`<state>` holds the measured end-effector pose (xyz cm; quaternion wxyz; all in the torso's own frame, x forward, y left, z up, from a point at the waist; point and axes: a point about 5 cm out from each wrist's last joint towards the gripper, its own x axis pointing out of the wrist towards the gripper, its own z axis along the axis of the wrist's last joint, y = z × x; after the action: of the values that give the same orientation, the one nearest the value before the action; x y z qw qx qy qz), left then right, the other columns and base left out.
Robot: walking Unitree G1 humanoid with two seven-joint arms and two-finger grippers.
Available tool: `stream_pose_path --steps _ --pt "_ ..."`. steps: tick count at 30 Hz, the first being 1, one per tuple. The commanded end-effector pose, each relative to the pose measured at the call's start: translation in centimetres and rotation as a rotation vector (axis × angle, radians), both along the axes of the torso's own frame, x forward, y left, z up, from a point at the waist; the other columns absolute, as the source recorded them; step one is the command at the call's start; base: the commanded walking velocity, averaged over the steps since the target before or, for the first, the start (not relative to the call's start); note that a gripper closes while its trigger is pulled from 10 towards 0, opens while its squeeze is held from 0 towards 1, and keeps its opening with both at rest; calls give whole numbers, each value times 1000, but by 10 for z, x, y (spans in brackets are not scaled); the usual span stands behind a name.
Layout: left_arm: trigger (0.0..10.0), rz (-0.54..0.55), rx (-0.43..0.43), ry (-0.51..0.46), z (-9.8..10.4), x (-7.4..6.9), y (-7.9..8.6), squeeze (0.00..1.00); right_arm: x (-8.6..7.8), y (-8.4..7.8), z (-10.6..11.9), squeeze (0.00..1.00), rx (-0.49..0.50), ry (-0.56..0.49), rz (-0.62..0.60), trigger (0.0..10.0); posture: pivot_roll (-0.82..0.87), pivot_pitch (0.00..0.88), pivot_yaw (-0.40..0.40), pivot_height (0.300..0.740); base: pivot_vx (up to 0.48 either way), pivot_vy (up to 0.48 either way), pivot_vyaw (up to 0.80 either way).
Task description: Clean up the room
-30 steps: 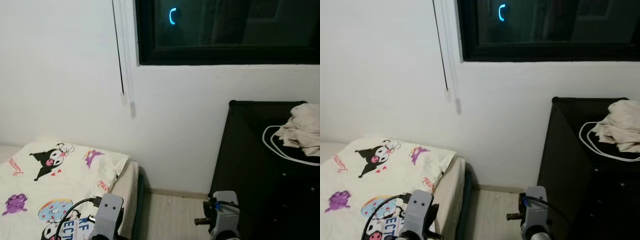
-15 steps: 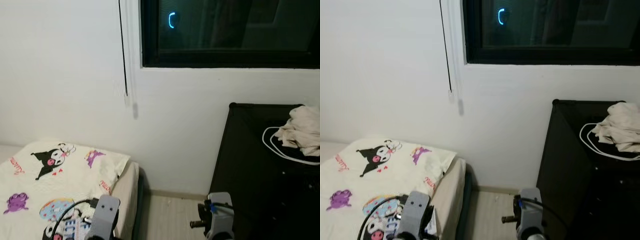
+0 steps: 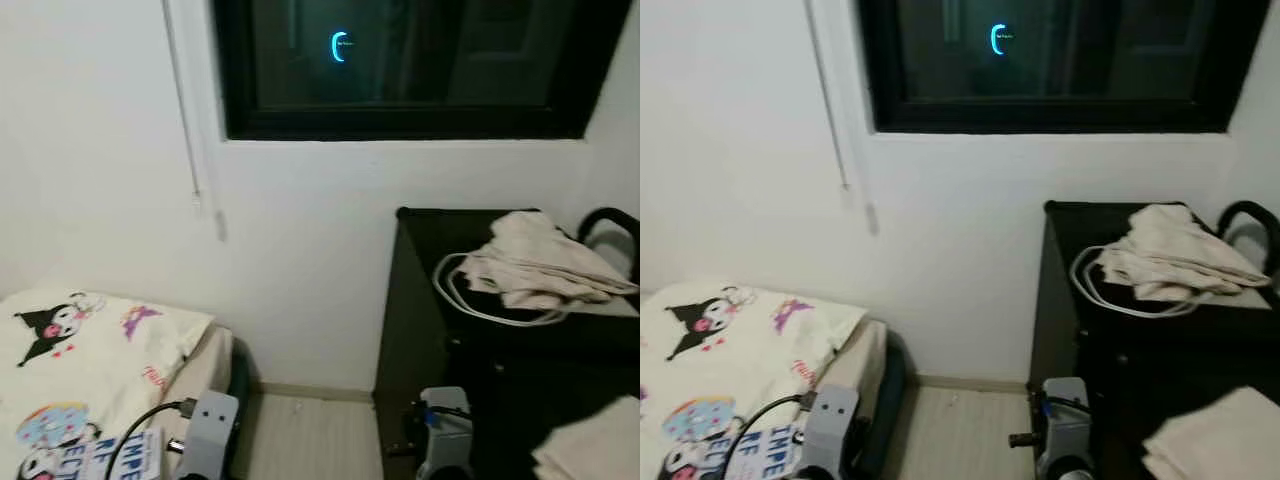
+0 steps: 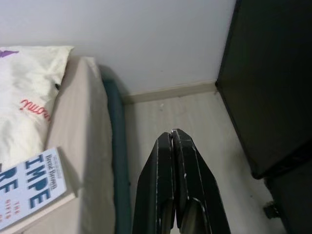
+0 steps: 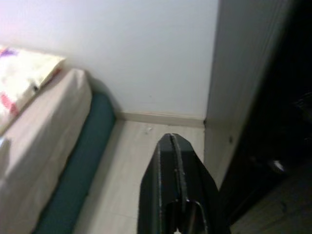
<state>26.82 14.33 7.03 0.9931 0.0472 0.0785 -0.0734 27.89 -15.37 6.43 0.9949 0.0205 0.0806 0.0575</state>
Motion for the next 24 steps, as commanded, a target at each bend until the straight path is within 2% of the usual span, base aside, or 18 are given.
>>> stream_pose_path --steps 1,6,24 --pt "10000 19 -9 34 -6 -2 6 0 -2 -5 -3 0 -29 15 5 10000 -92 104 26 740 0 480 0" --pt "10000 37 20 26 -6 -2 10 0 -2 -5 -2 0 -28 14 5 10000 -91 107 26 740 0 0 0" --pt "10000 22 15 21 -3 0 5 0 -1 -6 -3 0 -30 16 -3 10000 -96 113 32 740 0 0 0"
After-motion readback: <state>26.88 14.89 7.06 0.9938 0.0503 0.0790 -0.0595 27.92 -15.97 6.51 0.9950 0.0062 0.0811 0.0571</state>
